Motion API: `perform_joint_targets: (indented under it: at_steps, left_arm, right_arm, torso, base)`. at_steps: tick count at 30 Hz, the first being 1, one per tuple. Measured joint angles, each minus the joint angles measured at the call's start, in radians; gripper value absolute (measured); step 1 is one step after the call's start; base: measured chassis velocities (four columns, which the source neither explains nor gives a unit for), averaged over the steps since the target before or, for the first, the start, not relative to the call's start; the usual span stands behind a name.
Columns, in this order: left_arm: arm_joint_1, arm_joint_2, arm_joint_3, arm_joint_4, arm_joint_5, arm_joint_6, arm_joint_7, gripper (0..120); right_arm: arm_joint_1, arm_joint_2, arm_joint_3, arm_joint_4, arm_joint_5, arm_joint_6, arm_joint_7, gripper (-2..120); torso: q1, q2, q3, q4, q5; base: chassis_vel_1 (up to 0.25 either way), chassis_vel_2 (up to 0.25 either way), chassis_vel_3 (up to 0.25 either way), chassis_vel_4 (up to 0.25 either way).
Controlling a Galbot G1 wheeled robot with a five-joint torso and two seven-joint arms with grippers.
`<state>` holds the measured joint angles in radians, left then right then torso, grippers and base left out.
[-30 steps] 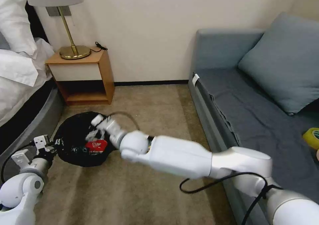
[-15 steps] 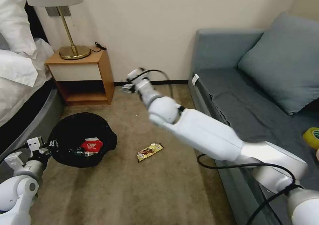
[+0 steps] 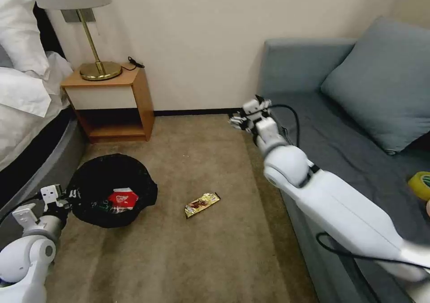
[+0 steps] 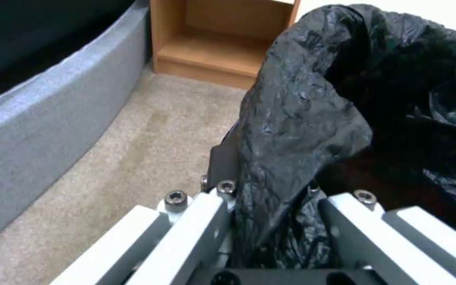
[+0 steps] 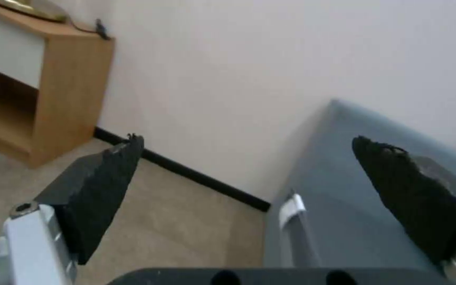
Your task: Pick up the trash bin, then pick up the garbage on the floor and place it into the trash bin.
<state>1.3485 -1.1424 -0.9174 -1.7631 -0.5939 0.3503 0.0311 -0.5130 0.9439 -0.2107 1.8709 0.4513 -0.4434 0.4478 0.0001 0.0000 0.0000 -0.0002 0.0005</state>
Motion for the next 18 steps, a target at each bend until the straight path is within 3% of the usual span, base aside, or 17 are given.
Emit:
perform_joint_targets:
  at_steps: [8,10,18]
  left_arm:
    - [0.027,-0.032,-0.018,-0.041,0.04,0.005,-0.007,4]
    - [0.032,-0.043,-0.025,-0.058,0.044,0.01,-0.01,4]
    - [0.041,-0.068,-0.022,-0.101,0.061,0.016,-0.018,4]
  right_arm:
    - [-0.208,-0.026,0.21,0.134,-0.088,-0.001,-0.007,100]
    - [-0.333,-0.042,0.31,0.199,-0.111,0.001,-0.027,100]
    - [-0.616,-0.075,0.573,0.349,-0.087,0.031,-0.075,100]
  torso:
    - [0.0,0.0,0.0,0.0005,-0.0001]
    - [0.0,0.0,0.0,0.0,0.0]
    - [0.0,0.0,0.0,0.0001,-0.0001]
  base:
    - [0.0,0.0,0.0,0.0]
    - [0.0,0.0,0.0,0.0]
    - [0.0,0.0,0.0,0.0]
